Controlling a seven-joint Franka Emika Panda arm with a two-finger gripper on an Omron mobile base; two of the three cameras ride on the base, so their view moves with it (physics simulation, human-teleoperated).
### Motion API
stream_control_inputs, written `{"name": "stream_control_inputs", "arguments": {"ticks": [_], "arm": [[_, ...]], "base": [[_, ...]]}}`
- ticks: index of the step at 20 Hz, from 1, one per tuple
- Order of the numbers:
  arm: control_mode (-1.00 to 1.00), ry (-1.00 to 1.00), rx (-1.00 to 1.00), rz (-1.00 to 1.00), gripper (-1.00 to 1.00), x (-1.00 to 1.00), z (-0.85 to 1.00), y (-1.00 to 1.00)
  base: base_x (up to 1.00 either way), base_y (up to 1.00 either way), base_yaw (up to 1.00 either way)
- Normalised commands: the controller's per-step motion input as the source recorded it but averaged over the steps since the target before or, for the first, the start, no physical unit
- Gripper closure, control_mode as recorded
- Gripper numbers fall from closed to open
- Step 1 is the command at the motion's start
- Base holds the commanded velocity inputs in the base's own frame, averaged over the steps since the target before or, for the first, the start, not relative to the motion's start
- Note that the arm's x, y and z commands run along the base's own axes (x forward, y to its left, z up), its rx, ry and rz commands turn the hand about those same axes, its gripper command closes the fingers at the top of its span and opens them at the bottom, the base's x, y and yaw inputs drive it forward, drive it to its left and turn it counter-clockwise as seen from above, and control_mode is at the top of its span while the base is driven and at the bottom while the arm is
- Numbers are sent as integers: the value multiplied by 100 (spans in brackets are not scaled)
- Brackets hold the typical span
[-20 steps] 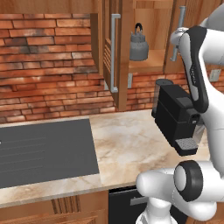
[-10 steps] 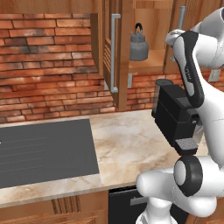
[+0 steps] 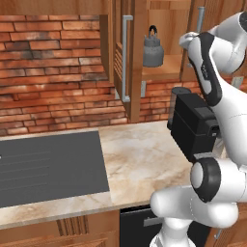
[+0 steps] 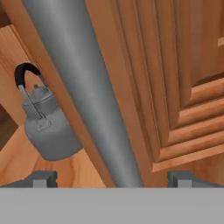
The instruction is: Open the cabinet, pick the kettle from the cabinet, and place it in the sink.
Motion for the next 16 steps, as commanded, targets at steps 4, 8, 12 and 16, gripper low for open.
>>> {"name": "stream_control_inputs", "arguments": {"ticks": [4,8,12,16], "arm": [[-100,0,1,7,-100,39,0,-8],[-100,0,0,5,-100,40,0,-2],[-100,-1,0,4,-100,38,-2,1],[-100,-4,0,1,100,38,-7,6]], "base": [[0,0,0],[0,0,0],[0,0,0],[0,0,0]]}}
